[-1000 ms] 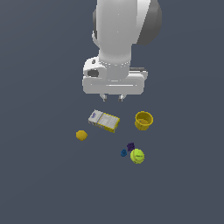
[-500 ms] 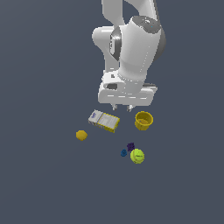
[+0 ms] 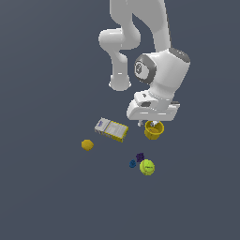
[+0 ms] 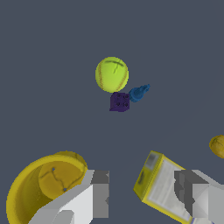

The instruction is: Pick up a designated object from a clutter of objects.

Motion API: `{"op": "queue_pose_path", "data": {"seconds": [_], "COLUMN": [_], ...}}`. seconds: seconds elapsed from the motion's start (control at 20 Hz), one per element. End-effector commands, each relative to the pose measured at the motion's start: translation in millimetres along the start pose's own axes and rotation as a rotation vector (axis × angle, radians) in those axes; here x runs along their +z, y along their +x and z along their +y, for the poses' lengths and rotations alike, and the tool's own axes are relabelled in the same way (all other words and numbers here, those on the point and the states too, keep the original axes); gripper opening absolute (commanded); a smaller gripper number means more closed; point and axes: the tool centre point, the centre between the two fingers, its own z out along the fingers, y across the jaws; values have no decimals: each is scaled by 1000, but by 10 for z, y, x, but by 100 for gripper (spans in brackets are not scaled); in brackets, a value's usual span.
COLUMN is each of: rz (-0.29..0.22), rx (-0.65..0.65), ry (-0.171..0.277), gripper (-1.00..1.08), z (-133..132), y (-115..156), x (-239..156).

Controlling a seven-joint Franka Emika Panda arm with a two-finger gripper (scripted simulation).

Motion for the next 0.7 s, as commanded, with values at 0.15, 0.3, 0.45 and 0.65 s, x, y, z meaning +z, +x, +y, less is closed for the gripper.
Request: {"op": "queue_pose_path", "data": {"seconds": [0.15, 0.3, 0.45, 0.65], "rz": [55, 74, 87, 97], "rx": [-70, -103, -130, -157], "ry": [16, 34, 53, 76], "gripper": [28, 28, 28, 28], "z": [-567, -825, -1034, -1234], "y": [-211, -346, -474, -614], "x": [244, 341, 414, 478]}}
